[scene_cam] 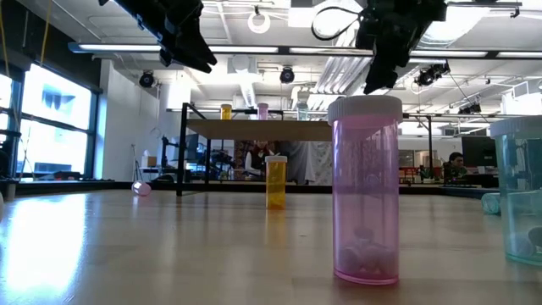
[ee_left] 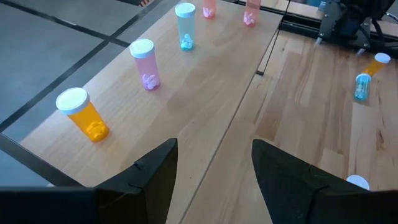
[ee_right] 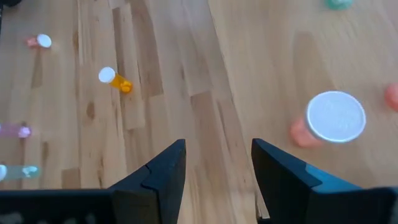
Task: Pick and place medicine bottles onto shelf by color
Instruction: Put the top pink medicine bottle on the shelf aligned with the other pink medicine bottle, then put the top orange medicine bottle on the shelf aligned with the other orange medicine bottle
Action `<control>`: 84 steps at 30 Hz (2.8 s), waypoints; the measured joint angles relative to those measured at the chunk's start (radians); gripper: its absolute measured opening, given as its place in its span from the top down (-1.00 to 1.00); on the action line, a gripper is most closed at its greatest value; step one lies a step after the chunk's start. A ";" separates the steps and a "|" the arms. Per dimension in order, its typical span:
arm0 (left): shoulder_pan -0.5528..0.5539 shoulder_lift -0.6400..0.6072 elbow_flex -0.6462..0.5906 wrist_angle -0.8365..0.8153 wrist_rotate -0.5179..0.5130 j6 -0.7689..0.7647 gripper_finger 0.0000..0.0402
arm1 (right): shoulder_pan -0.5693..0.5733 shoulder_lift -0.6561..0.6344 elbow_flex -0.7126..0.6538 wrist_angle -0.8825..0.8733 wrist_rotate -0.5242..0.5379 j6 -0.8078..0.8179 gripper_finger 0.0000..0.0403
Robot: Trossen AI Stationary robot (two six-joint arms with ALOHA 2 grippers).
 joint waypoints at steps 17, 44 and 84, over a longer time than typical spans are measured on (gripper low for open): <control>0.000 0.001 0.000 0.001 -0.007 -0.008 0.03 | 0.000 0.061 -0.014 0.041 0.070 -0.055 0.14; 0.000 0.001 0.000 0.000 -0.027 -0.008 0.03 | 0.000 0.113 -0.013 0.091 0.171 -0.039 0.18; 0.000 0.001 0.000 0.000 0.002 0.028 0.03 | 0.596 0.041 0.071 -0.036 0.259 0.963 0.20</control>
